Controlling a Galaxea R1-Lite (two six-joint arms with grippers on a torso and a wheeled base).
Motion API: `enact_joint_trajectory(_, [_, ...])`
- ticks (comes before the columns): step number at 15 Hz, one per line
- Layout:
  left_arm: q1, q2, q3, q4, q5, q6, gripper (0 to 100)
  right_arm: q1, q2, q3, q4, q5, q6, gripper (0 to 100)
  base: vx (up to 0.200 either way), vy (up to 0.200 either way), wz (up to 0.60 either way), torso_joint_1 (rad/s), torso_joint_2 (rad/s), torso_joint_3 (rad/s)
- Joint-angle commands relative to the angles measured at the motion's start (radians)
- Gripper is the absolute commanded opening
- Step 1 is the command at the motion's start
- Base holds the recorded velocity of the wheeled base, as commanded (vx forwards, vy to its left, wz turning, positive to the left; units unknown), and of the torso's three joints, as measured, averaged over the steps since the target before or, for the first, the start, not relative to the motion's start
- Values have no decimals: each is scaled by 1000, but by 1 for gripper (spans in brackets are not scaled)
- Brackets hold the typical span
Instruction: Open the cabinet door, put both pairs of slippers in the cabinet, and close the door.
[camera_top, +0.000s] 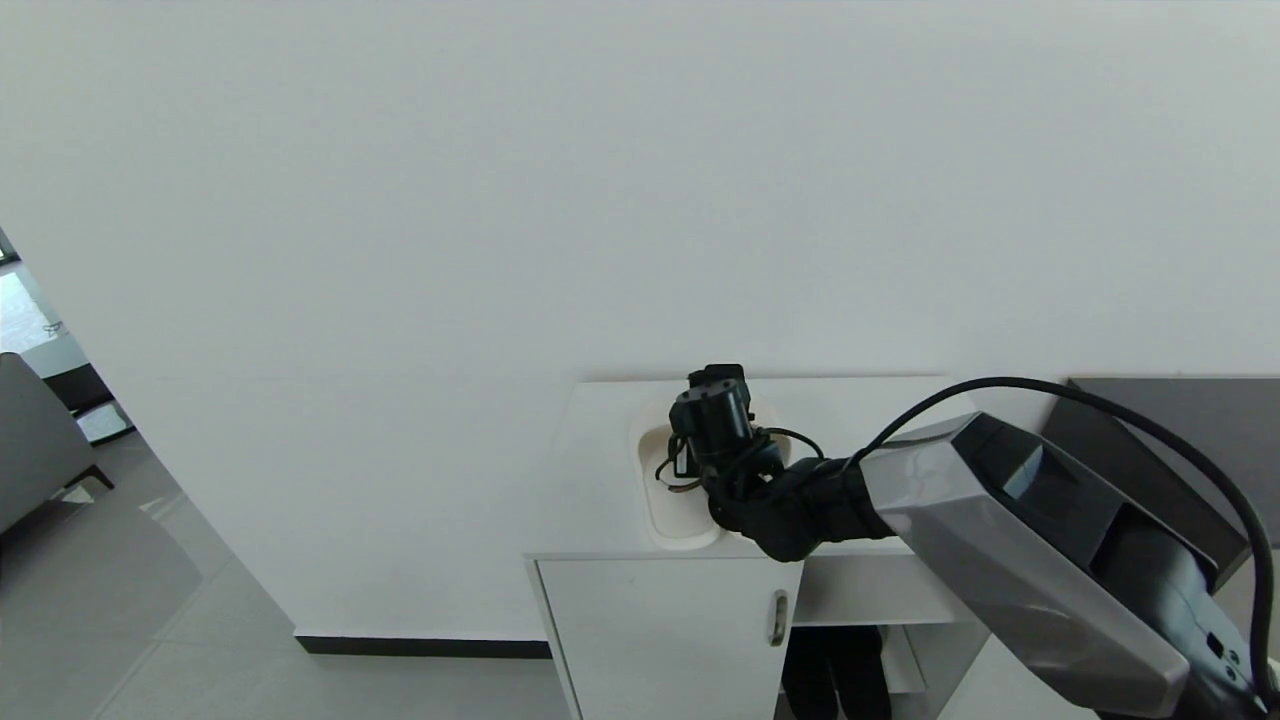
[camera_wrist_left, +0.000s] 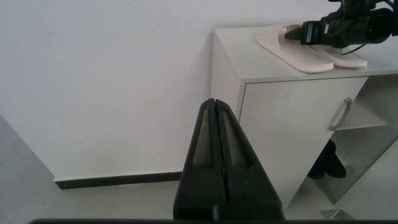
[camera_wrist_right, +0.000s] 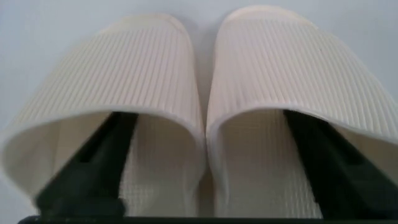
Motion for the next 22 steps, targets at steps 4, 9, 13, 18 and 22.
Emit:
enact_joint_trajectory(4, [-1, 0, 0, 0, 0, 0, 0, -6, 23, -37, -6, -4, 4, 0, 0, 0, 0, 0, 0, 0])
enact_joint_trajectory(9, [0, 0, 0, 0, 0, 0, 0, 29, -248, 284, -153, 143, 2, 0, 0, 0, 0, 0, 0, 0])
enact_joint_trajectory(13, [0, 0, 0, 0, 0, 0, 0, 35, -484, 654, -281, 368, 1, 0, 0, 0, 0, 0, 0, 0])
enact_joint_trajectory(18, [0, 0, 0, 0, 0, 0, 0, -6, -616, 1172, -787, 704, -88, 0, 0, 0, 0, 0, 0, 0])
enact_joint_trajectory(22, [0, 0, 0, 0, 0, 0, 0, -6, -773, 1347, -797, 996, -87, 0, 0, 0, 0, 0, 0, 0])
